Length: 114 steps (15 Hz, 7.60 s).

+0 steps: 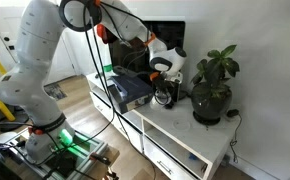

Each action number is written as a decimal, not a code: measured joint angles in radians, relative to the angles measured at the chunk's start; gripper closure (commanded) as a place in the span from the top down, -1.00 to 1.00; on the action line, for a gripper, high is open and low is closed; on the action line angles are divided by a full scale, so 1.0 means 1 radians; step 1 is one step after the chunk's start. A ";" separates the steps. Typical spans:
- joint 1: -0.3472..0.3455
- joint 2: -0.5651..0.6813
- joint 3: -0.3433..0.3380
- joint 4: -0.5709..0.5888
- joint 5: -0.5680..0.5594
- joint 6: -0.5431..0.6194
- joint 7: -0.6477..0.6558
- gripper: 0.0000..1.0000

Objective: Pour the sunglasses from the cup and put them back into the cup then close the cup with the cup lid

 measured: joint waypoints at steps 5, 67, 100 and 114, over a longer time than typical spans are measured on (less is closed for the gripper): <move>0.002 0.000 -0.002 0.000 0.000 0.000 0.000 -0.89; -0.315 0.625 -0.069 0.519 0.720 -1.018 -0.377 -0.97; -0.294 0.760 -0.085 0.700 0.907 -1.111 -0.261 -0.97; -0.096 0.492 -0.228 0.571 0.760 -0.892 -0.193 -0.97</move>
